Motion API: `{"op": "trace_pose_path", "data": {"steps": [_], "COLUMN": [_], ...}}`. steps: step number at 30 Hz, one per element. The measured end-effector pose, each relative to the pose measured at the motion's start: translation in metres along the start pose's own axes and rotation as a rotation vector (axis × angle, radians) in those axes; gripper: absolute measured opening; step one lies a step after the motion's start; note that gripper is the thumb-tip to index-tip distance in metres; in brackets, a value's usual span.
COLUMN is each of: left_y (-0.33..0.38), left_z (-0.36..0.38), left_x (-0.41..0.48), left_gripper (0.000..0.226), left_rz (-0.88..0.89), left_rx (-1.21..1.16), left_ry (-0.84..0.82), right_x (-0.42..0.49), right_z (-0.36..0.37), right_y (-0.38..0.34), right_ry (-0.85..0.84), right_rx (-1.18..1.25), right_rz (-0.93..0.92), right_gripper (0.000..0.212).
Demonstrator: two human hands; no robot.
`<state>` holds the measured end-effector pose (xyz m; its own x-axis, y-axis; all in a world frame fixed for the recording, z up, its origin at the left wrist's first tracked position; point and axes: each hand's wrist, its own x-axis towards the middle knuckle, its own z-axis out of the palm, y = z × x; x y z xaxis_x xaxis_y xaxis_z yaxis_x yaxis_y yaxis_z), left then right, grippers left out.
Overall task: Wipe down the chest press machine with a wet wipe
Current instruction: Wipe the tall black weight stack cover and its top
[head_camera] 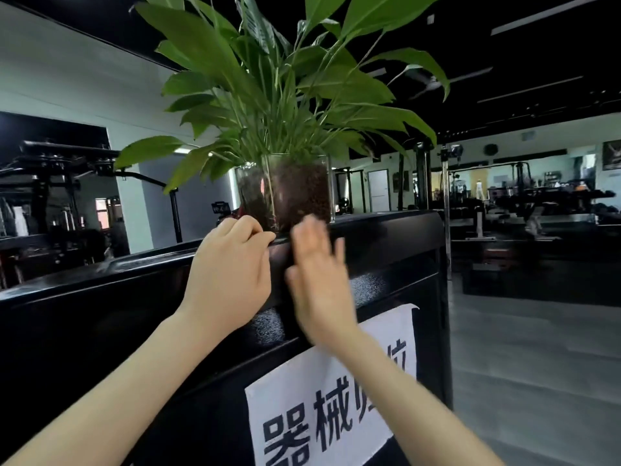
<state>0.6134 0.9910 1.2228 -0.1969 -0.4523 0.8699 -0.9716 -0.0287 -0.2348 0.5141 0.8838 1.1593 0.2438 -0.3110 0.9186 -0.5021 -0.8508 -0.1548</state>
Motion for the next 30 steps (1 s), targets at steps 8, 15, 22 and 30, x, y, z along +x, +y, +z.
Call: {"op": "trace_pose_path", "data": {"steps": [8,15,22,30], "left_y": [0.010,0.022,0.029,0.049], "left_z": [-0.002,0.006,0.014,0.037], "left_x": [0.000,0.007,0.017,0.042], "left_gripper": [0.045,0.041,0.032,0.047], "left_rz": [-0.037,-0.050,-0.003,0.093], "left_rx": [0.036,0.076,0.018,-0.051], "left_ry": [-0.002,-0.020,-0.078,-0.133], "right_x": [0.008,-0.010,-0.001,-0.015], "right_z": [-0.019,-0.011,-0.016,-0.008], "right_y": [0.098,0.043,0.109,0.051], "right_ry": [-0.027,-0.078,-0.134,-0.128], "right_rx": [0.027,0.046,-0.029,-0.011], "right_rz": [0.365,0.269,0.600,0.359], "right_gripper": [0.056,0.076,0.068,0.082]}}
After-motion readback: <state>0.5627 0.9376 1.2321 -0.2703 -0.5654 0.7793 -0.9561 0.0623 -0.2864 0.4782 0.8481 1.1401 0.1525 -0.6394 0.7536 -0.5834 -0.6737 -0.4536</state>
